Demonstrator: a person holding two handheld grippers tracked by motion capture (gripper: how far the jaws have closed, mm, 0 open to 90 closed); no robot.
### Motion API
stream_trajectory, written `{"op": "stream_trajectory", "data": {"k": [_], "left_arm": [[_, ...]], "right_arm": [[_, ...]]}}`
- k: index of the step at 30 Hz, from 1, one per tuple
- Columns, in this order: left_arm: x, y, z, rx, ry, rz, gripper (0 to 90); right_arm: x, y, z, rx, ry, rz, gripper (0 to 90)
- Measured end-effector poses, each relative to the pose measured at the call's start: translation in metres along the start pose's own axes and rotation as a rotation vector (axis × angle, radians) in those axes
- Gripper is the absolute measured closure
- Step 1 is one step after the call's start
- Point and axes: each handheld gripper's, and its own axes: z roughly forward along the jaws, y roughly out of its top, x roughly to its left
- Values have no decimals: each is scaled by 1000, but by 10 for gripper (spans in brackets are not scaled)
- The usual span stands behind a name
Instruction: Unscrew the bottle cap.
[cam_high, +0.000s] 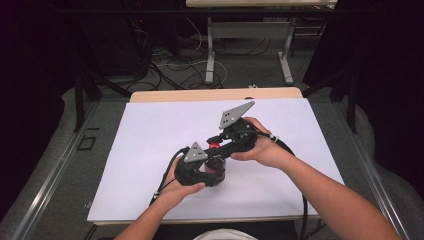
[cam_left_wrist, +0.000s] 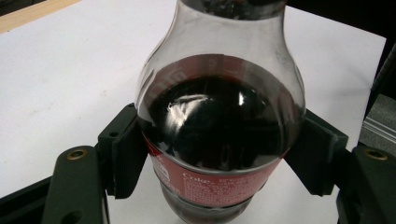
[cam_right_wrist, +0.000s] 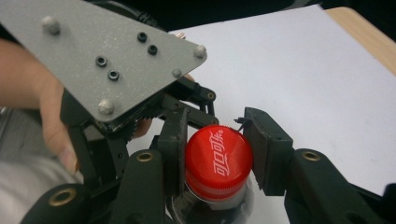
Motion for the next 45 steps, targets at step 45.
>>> {"op": "stream_trajectory", "data": {"k": [45], "left_arm": [[-1, 0, 0, 16, 23, -14, 297]], "right_arm": [[30, 13, -4, 138, -259, 269, 602]]}}
